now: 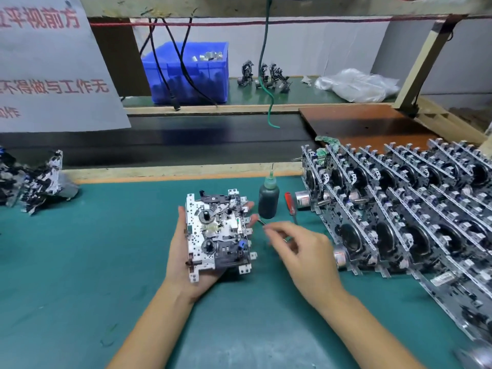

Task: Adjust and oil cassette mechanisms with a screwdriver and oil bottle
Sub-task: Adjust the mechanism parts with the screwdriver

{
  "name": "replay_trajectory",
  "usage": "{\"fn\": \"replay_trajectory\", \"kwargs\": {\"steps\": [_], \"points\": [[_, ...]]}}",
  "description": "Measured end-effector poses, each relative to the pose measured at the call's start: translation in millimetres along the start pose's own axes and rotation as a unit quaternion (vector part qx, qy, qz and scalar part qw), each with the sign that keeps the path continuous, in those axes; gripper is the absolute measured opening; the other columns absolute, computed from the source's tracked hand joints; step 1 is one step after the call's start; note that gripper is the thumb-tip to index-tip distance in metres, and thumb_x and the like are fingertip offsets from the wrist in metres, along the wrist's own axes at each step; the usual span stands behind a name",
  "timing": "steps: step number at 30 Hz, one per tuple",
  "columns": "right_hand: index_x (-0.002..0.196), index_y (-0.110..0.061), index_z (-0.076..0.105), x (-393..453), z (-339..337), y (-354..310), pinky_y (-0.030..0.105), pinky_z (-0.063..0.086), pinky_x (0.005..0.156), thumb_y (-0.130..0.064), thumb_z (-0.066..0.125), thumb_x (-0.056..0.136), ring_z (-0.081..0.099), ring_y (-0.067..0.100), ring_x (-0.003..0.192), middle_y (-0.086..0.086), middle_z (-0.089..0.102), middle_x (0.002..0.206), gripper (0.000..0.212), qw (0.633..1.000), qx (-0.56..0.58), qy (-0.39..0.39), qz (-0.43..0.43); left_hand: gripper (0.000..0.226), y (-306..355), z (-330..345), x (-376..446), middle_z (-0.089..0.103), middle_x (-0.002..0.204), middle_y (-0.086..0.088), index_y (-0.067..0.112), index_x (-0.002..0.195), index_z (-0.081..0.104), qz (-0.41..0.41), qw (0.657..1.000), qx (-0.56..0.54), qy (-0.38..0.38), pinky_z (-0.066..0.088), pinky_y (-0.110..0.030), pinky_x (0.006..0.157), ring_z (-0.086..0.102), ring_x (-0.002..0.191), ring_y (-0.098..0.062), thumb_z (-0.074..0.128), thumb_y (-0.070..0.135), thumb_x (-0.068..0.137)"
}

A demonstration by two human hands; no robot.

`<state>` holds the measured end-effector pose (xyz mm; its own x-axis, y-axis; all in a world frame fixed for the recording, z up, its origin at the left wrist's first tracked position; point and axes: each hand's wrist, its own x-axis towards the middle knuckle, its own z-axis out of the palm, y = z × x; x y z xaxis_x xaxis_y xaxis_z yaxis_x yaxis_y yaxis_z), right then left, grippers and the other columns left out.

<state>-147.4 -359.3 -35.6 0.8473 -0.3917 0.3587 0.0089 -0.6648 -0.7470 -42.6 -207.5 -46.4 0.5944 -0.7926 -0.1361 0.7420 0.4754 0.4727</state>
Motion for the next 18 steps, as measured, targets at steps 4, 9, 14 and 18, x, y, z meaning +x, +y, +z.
{"fn": "replay_trajectory", "kwargs": {"steps": [4,9,14,18], "points": [[0.099,-0.013,0.067,4,2,4,0.034,0.045,0.06,-0.025,0.071,0.081,0.058,0.024,0.082,0.003,0.063,0.083,0.022,0.948,-0.314,-0.05,-0.025,0.075,-5,-1,3,0.045,0.138,-0.03,-0.003,0.129,0.054,-0.002,1.0,0.012,0.026,0.039,-0.058,0.099,0.049,0.124,-0.042,0.031,0.059,0.093],[0.077,-0.011,0.056,1,1,0,0.035,0.037,0.058,-0.011,0.073,0.073,0.053,0.028,0.072,0.008,0.058,0.069,0.017,0.937,-0.347,-0.035,0.032,0.091,-12,-7,3,0.044,0.139,-0.031,-0.003,0.128,0.055,-0.032,0.999,0.0,0.007,0.033,-0.059,0.106,0.044,0.127,-0.046,0.034,0.074,0.084],[0.087,-0.026,0.034,2,-13,0,0.026,0.033,0.048,-0.014,0.037,0.1,0.044,0.014,0.05,-0.004,0.052,0.059,0.018,0.989,0.09,-0.055,0.105,0.09,-11,-8,3,0.047,0.136,-0.031,-0.003,0.125,0.058,-0.052,0.999,-0.002,0.017,0.036,-0.061,0.102,0.047,0.124,-0.047,0.037,0.074,0.082],[0.083,-0.015,0.05,2,-18,-7,0.014,0.019,0.035,-0.027,0.037,0.101,0.022,0.004,0.037,-0.005,0.028,0.049,0.025,0.897,0.329,-0.232,0.184,0.07,-10,-4,4,0.056,0.131,-0.023,0.003,0.12,0.065,-0.085,0.996,0.005,0.041,0.046,-0.055,0.095,0.059,0.114,-0.037,0.041,0.06,0.087]]}}
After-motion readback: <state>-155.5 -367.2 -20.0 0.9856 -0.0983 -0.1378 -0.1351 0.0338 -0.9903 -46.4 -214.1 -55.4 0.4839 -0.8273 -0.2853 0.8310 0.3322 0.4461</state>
